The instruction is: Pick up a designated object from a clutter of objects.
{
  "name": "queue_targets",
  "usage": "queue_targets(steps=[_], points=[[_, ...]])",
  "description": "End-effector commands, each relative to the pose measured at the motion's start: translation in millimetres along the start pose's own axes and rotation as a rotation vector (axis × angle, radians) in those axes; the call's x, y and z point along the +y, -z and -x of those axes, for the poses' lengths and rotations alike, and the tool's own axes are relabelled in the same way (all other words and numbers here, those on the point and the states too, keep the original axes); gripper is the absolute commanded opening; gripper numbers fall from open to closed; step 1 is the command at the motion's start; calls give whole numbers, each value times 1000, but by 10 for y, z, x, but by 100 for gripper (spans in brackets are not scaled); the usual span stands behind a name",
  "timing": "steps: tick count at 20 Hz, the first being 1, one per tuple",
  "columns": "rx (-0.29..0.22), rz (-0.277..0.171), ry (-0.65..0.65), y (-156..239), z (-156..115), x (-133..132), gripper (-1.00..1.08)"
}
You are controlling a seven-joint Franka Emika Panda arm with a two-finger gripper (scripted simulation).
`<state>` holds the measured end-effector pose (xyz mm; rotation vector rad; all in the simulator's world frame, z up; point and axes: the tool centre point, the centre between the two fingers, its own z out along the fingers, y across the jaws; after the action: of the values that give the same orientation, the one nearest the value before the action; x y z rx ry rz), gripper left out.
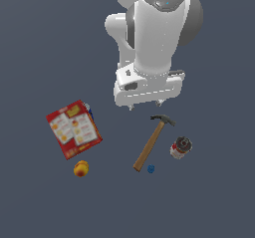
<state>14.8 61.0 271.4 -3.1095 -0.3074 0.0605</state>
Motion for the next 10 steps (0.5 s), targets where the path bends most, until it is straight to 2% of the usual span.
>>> queue_targets(steps=[1, 10], points=[[1, 9, 55, -118, -131, -123, 100], [12, 34, 317, -740, -663, -791, 100]])
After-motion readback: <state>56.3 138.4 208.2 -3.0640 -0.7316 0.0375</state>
